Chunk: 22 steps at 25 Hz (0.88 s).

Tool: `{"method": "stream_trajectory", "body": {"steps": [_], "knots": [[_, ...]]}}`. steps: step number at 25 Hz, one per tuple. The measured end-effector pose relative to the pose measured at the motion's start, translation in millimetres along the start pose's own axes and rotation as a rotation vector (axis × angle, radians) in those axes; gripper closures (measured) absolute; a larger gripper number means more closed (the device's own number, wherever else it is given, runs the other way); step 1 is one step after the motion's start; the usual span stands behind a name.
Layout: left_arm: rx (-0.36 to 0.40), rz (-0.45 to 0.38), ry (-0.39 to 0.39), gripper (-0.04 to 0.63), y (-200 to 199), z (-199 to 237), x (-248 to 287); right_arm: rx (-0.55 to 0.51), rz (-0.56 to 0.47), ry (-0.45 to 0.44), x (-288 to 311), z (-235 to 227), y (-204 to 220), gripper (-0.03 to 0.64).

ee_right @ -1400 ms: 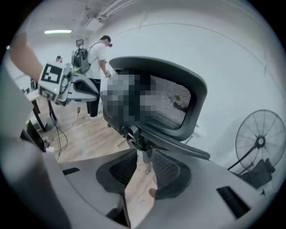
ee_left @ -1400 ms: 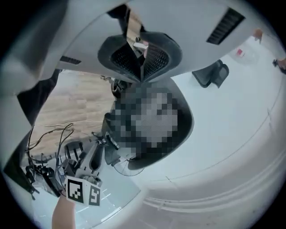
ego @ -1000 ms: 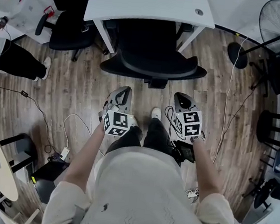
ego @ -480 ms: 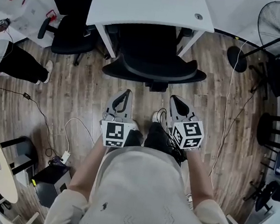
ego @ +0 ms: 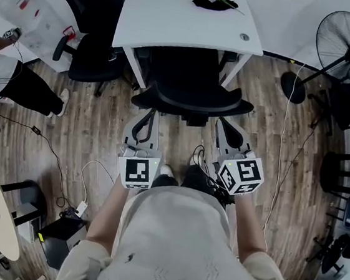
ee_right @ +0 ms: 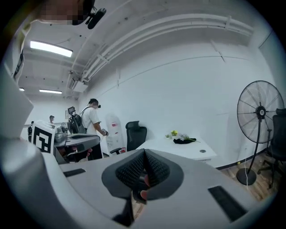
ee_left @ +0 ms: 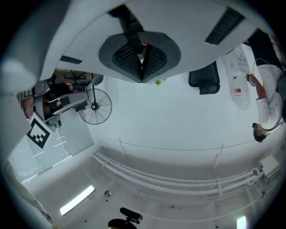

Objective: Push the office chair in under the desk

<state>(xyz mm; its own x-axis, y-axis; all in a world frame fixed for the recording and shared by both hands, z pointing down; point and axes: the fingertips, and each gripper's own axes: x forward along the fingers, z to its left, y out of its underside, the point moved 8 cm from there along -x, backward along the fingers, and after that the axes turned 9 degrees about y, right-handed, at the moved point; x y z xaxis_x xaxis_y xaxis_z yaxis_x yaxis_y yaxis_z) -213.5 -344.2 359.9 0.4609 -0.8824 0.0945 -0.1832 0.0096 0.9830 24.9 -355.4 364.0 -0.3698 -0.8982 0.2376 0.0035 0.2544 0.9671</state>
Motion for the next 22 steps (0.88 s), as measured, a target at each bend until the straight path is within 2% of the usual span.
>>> {"method": "stream_trajectory", "body": {"steps": [7, 16, 22], "knots": [[0.020, -0.089, -0.036, 0.574, -42, 9, -13, -0.023, -0.106, 0.004, -20, 5, -48, 0.609], [-0.003, -0.179, -0.073, 0.574, -84, 16, -24, -0.036, -0.183, 0.009, -38, 5, -85, 0.609], [-0.090, -0.169, -0.071, 0.574, -82, 9, -35, -0.048, -0.197, 0.005, -47, 8, -87, 0.609]]}}
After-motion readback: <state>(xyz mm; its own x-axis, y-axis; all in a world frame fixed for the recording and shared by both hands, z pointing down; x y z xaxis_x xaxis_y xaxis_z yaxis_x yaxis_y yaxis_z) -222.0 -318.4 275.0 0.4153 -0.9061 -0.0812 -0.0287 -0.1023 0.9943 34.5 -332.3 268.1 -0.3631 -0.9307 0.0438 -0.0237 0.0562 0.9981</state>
